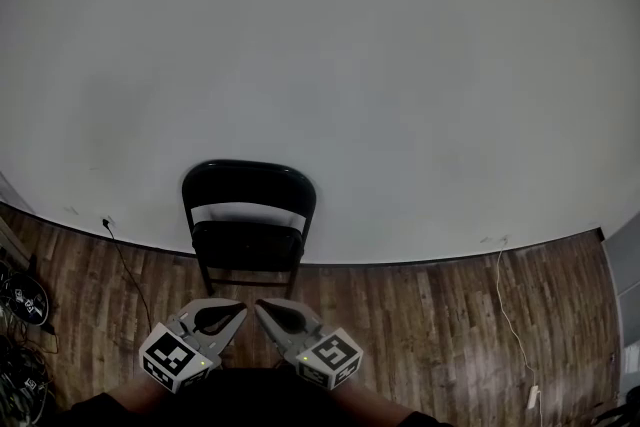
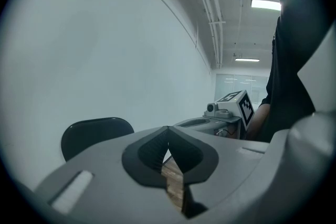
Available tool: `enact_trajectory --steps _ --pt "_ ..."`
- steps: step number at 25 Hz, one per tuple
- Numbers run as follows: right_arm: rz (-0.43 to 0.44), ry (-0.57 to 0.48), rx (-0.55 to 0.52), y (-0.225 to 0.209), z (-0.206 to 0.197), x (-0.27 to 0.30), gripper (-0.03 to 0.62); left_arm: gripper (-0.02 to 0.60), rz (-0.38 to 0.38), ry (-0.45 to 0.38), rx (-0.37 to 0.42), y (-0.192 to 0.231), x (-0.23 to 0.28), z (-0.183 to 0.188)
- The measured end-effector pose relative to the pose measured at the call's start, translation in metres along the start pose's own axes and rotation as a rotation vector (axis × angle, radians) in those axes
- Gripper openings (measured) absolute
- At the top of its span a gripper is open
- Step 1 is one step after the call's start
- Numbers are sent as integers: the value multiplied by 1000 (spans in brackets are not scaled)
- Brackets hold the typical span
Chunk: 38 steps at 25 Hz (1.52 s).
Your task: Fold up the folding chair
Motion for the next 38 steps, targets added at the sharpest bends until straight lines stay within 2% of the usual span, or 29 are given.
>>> enact_trajectory --steps 6,12,38 --pt "-1 -44 10 -1 1 -3 3 2 -10 23 -9 -5 1 -11" --pt "18 -3 -20 4 -1 3 2 3 -15 34 -10 -1 2 -12" --pt "-24 16 -13 3 -9 2 2 3 -34 34 -4 1 0 -16"
Point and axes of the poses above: the fingertips, and each gripper's own axes: x forward along the fingers, y to its left, z out of its top, the point moved 1 cm from there along -x, backward along the fingers, and after that the axes turned 10 degrees about -x, right-handed, at the moved point
